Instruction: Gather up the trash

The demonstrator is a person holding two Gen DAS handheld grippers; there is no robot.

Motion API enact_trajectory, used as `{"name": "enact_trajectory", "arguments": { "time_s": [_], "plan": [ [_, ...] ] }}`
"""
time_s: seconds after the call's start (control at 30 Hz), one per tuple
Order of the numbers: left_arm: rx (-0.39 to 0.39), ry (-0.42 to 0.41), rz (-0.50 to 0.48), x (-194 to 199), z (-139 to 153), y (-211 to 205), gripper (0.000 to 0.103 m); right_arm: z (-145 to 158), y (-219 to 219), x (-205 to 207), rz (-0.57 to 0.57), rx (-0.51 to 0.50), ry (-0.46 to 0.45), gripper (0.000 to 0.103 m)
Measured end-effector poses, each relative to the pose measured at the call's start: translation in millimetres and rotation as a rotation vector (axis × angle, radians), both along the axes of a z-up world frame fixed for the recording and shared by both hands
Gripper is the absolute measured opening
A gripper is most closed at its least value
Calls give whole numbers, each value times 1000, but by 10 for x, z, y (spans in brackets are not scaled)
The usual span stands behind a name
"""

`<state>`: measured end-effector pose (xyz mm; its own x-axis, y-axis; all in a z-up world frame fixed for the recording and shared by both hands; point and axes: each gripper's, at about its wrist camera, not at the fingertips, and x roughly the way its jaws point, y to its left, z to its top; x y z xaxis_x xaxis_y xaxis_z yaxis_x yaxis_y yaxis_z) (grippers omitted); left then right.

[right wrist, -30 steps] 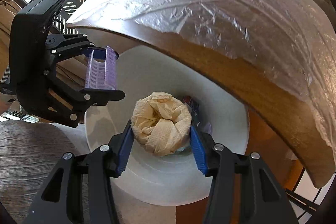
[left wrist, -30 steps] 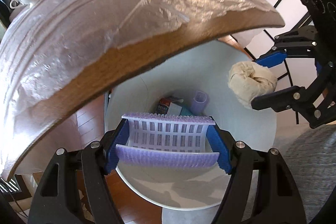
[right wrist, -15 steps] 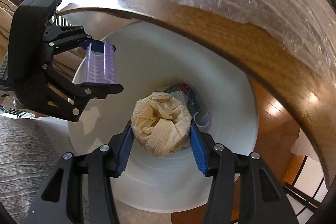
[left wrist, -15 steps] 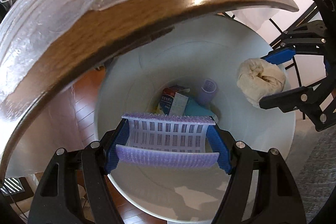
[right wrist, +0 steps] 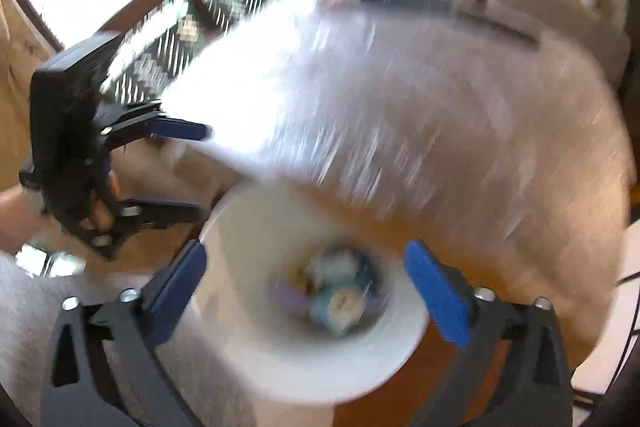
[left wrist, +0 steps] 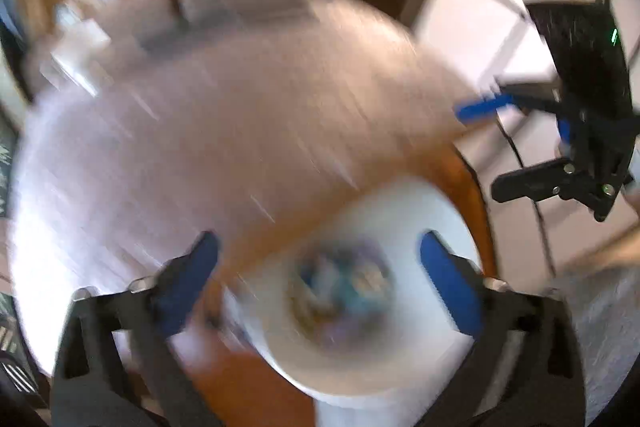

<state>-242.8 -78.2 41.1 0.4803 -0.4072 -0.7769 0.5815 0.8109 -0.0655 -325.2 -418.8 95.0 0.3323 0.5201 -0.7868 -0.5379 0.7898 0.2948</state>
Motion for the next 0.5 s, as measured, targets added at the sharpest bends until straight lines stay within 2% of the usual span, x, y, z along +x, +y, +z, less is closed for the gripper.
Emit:
{"name": "enact_trajectory", "arguments": {
  "time_s": [0.07, 0.1, 0.17, 0.23, 0.33, 0.5],
  "plan": [
    [25, -91, 139, 352, 133, 158, 102, 20, -107, 359, -141, -42, -48, 99],
    [42, -92, 192, 534, 131, 224, 102, -38, -163, 602, -222, -93, -54, 99],
    [53, -77, 301, 976, 52, 391, 102, -157, -261, 928, -294, -144, -56, 99],
    [48, -46, 375, 1300, -47, 520, 102, -299, -342, 1280, -356, -192, -73, 99],
    [63, 7, 479, 1764, -311, 680, 102, -567, -489, 1733, -427, -254, -46, 99],
    [77, 57, 565, 2203, -491, 814, 102, -887, -822, 2207, -539, -257, 4, 99]
  ]
}}
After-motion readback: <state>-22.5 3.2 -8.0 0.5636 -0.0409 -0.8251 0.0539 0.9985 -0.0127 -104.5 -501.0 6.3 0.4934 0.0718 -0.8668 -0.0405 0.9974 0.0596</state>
